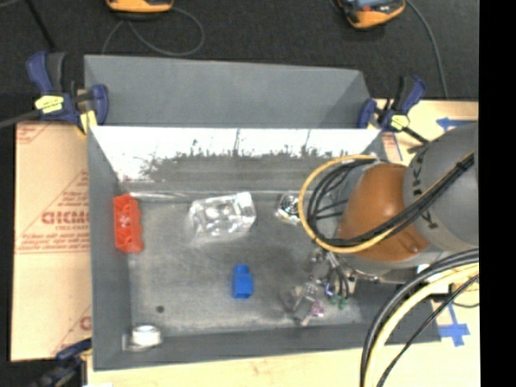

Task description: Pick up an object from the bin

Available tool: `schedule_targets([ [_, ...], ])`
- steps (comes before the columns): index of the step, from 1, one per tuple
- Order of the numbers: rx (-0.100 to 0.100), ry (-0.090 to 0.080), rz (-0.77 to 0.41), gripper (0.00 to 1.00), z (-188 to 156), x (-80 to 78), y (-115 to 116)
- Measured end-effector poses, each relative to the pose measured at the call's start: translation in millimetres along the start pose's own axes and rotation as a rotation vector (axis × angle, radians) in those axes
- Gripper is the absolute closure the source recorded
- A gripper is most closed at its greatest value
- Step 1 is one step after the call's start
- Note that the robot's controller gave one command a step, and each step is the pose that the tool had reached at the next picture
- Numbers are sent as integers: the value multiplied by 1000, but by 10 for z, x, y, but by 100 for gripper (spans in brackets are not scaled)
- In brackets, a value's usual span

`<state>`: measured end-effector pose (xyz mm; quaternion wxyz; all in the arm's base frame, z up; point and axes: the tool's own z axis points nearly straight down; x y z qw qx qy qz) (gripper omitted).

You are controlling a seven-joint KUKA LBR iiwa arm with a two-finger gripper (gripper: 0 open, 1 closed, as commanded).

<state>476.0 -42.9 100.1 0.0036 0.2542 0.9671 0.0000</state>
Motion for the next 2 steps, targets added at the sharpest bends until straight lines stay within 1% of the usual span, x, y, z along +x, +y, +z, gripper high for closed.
schedule_targets([
  [1, 4, 7, 58, 0, 313, -9, -81],
  [2, 5, 6, 53, 0, 312, -16, -86],
])
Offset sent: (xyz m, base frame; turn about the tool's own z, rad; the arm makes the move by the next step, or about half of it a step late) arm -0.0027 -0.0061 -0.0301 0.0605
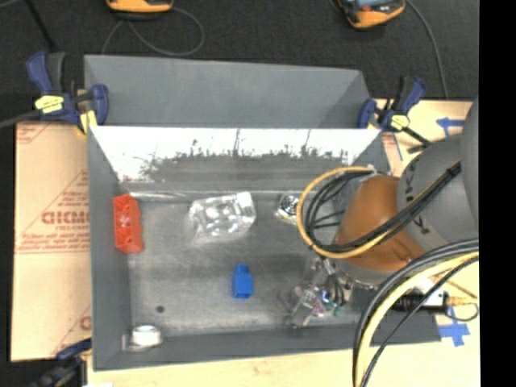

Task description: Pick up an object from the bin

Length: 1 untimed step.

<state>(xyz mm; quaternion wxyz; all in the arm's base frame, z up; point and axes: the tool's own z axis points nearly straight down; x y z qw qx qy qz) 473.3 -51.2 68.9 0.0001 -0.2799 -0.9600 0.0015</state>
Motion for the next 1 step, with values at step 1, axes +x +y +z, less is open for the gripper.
schedule_targets([
  [1, 0, -1, -2, 100, -2, -3, -1],
])
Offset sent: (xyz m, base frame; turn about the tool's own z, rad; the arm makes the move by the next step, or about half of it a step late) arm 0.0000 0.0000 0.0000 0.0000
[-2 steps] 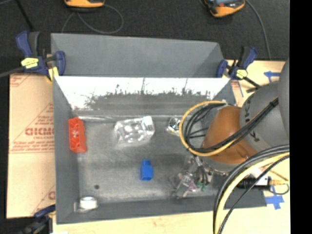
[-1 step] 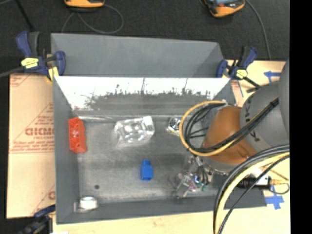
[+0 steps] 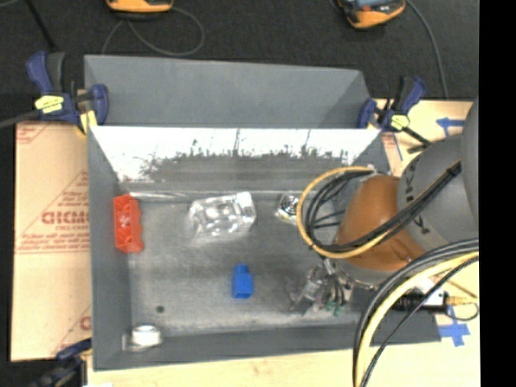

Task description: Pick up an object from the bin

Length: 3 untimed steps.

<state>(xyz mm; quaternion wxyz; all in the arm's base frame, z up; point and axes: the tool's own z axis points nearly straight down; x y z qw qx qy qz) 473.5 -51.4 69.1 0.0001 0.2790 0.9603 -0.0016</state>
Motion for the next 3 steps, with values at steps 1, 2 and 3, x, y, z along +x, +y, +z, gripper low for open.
schedule_targets([
  [1, -4, -3, -3, 100, -163, -13, -2],
  [2, -6, -5, -9, 100, -777, -35, -2],
  [3, -6, -6, -14, 100, -1324, -57, -2],
])
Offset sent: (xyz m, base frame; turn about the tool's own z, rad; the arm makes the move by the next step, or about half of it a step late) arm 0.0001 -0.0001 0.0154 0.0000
